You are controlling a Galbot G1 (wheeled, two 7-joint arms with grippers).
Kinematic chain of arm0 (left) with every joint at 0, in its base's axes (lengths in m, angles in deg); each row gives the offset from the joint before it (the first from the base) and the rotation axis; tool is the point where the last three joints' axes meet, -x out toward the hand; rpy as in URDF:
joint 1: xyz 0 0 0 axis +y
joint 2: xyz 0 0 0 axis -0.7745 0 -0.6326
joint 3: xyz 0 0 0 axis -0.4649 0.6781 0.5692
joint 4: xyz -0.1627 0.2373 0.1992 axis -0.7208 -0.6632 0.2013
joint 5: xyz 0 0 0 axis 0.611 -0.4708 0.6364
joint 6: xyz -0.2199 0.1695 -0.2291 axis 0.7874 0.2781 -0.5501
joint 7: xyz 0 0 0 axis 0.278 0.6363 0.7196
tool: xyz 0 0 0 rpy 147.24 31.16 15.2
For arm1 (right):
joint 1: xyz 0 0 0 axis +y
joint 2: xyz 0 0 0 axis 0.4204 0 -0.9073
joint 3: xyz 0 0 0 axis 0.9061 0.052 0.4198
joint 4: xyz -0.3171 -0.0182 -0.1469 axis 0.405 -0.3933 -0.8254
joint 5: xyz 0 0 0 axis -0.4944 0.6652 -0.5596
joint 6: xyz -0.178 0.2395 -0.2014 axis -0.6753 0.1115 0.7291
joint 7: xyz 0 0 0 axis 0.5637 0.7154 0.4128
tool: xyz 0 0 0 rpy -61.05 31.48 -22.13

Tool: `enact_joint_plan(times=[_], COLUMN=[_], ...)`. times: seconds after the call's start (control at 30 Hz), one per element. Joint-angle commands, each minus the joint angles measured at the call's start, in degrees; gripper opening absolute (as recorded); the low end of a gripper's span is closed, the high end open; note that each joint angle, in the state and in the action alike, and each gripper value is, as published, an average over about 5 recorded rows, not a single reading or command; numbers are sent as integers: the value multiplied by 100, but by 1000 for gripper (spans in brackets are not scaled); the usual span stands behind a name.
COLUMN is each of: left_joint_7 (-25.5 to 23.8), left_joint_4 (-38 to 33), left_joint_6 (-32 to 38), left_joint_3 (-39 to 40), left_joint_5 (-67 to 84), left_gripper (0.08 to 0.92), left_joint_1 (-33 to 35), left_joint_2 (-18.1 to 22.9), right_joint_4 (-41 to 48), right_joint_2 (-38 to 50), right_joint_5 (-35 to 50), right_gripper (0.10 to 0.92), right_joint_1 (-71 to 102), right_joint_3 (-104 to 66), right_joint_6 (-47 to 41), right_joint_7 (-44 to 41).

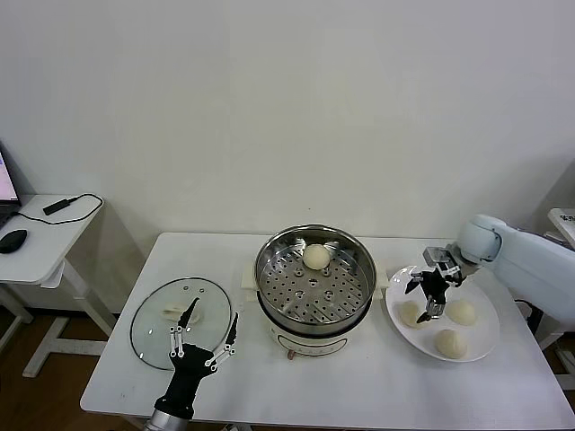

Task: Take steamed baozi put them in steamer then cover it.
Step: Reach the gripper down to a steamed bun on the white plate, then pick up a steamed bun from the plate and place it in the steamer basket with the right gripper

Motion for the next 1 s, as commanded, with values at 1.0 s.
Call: enact_joint_plan(times=[1.0], left_joint_7=[31], left_joint_4=[-17], left_joint_6=[-34], left_joint_3=[135], left_joint_5=[-7], left_gripper=[823], left_joint_1=[-72], left_joint_2=[-92], right_joint_4=[-927], right_joint_2=[-715], right_joint_5=[1384], right_gripper=[645], right_joint_1=[-4058], right_joint_3=[2247], right_joint_6=[-354], right_joint_7=[-1467])
